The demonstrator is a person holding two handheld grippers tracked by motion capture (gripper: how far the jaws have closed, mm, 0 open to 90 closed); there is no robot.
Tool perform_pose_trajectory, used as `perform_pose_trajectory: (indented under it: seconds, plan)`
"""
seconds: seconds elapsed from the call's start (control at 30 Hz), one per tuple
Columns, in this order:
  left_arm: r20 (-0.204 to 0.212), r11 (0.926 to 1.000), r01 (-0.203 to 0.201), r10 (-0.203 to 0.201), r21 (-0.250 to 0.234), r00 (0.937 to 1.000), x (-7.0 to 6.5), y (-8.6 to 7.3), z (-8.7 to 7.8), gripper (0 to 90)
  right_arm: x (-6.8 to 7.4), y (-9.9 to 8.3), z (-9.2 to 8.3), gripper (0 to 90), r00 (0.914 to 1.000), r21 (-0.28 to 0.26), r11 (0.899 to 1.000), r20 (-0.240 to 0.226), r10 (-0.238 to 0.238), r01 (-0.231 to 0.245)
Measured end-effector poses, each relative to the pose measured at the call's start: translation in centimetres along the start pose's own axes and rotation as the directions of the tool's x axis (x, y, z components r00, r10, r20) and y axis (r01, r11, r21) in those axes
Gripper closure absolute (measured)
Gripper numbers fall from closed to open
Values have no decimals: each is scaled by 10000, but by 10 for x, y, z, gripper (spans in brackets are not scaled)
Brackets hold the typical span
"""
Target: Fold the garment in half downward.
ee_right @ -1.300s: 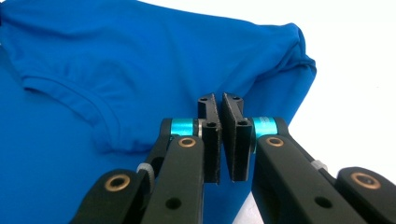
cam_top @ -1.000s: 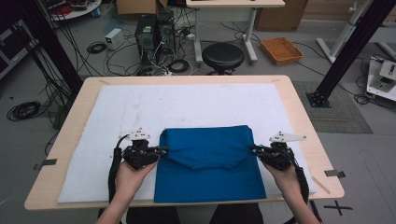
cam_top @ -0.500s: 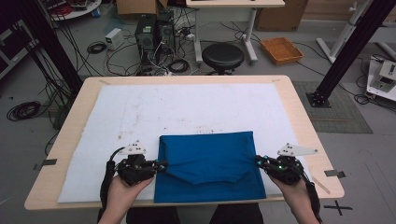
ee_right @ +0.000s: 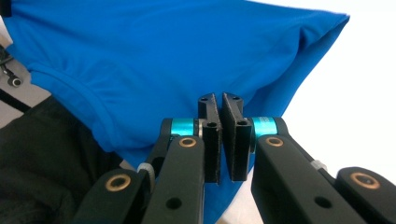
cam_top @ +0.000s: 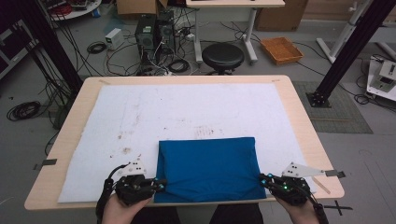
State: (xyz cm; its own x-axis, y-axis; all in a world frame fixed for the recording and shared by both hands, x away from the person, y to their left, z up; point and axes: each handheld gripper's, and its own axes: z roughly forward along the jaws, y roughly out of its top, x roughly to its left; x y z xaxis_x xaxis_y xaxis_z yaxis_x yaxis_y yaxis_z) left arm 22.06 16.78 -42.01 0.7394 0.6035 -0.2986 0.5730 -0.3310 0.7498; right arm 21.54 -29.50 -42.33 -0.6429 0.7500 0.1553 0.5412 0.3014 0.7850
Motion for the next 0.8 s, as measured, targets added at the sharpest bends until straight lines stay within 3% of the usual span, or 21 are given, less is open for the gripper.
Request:
perform_pose_trajectory:
  seconds: [0.1, 0.17, 0.3, 0.37, 0.47, 0.6, 0.7, 0.8]
  plan:
    - [-146, 9998, -93, 96, 196, 9998, -1, -4, 3, 828, 2, -4, 2, 850, 9999, 118, 9999, 120, -88, 86]
    - [-382, 9993, -217, 228, 309, 9990, 0, -5, 4, 733, 1, -5, 2, 798, 9998, 65, 9999, 184, -106, 105]
    - [-1090, 9998, -173, 160, -110, 9939, 10, 2, 1, 564, -6, 3, 2, 709, 9985, -220, 9997, 541, 56, -44]
    - [-1535, 9992, -180, 124, -354, 9881, 19, 8, 1, 538, -13, 10, 4, 676, 9966, -405, 9992, 820, 67, -34]
    - [-1924, 9966, 170, -322, -801, 9808, 37, 19, 3, 490, -29, 25, 12, 606, 9913, -706, 9973, 1290, 274, -184]
    - [-2382, 9926, 411, -675, -1143, 9689, 60, 34, 13, 476, -51, 44, 30, 575, 9802, -988, 9936, 1844, 716, -540]
    - [-2698, 9906, 479, -813, -1283, 9595, 75, 43, 22, 476, -67, 56, 47, 573, 9735, -1056, 9904, 2013, 1087, -887]
    - [-3325, 9878, 538, -1003, -1463, 9378, 90, 51, 33, 474, -79, 65, 66, 572, 9656, -978, 9874, 2169, 1434, -1247]
